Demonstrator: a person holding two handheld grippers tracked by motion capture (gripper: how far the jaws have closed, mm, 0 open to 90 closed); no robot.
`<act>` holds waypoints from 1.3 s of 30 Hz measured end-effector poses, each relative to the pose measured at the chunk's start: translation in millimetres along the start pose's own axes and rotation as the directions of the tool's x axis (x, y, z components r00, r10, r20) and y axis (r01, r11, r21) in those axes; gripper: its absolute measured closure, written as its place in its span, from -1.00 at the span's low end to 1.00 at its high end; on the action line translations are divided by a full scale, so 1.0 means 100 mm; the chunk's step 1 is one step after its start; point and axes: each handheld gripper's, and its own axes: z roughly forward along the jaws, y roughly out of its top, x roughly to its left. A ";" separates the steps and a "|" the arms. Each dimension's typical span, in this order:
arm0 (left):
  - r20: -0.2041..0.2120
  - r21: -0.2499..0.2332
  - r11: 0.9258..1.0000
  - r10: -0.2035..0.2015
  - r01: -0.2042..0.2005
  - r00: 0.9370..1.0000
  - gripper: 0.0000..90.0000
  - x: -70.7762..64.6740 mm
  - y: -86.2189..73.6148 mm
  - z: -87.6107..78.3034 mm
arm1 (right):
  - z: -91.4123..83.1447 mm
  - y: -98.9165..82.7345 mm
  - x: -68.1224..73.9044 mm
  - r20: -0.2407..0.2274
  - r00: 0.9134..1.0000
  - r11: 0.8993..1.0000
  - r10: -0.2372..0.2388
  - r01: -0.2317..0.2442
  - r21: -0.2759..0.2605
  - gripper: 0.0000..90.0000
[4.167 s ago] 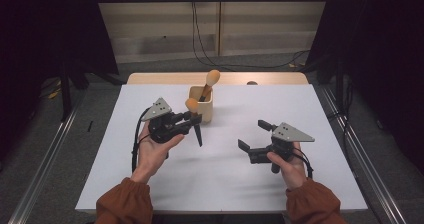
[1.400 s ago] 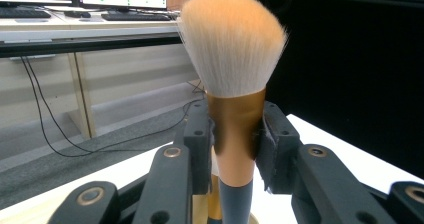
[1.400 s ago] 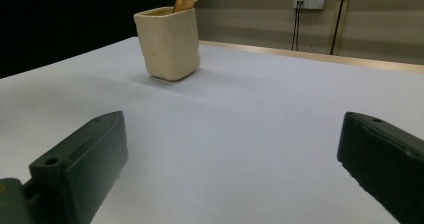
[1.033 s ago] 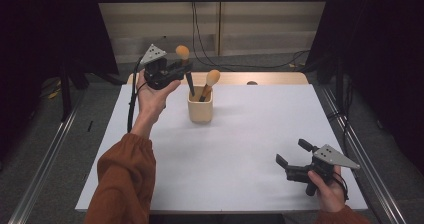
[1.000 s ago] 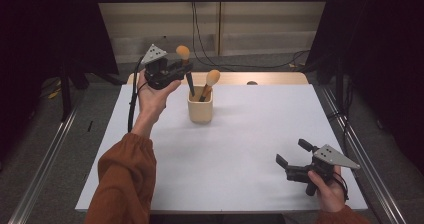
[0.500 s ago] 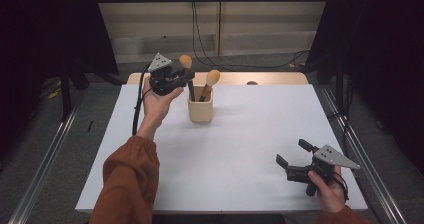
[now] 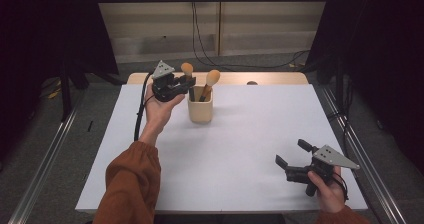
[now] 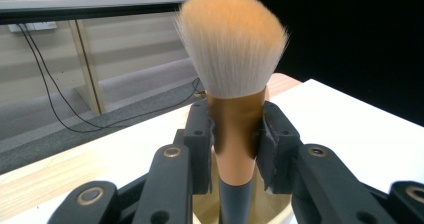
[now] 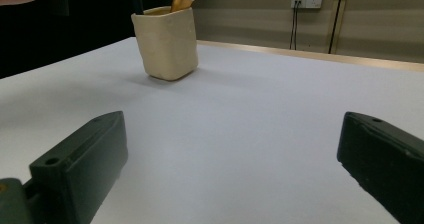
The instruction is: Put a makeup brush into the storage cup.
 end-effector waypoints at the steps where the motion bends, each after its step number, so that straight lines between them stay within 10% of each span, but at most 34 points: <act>1: -0.005 -0.004 1.000 -0.006 0.006 1.000 0.56 0.00 -0.02 0.00 | 0.00 0.00 0.00 0.003 1.000 1.000 0.000 0.000 0.001 -1.00; 31: 0.014 0.069 0.997 -0.019 0.018 1.000 0.53 0.03 -0.33 0.15 | 0.01 -0.01 0.01 -0.017 1.000 1.000 -0.015 0.015 0.003 -1.00; 39: -0.001 0.083 0.996 -0.035 0.035 0.999 0.21 0.04 -0.40 0.15 | 0.01 -0.02 0.01 -0.019 1.000 1.000 -0.017 0.017 0.001 -1.00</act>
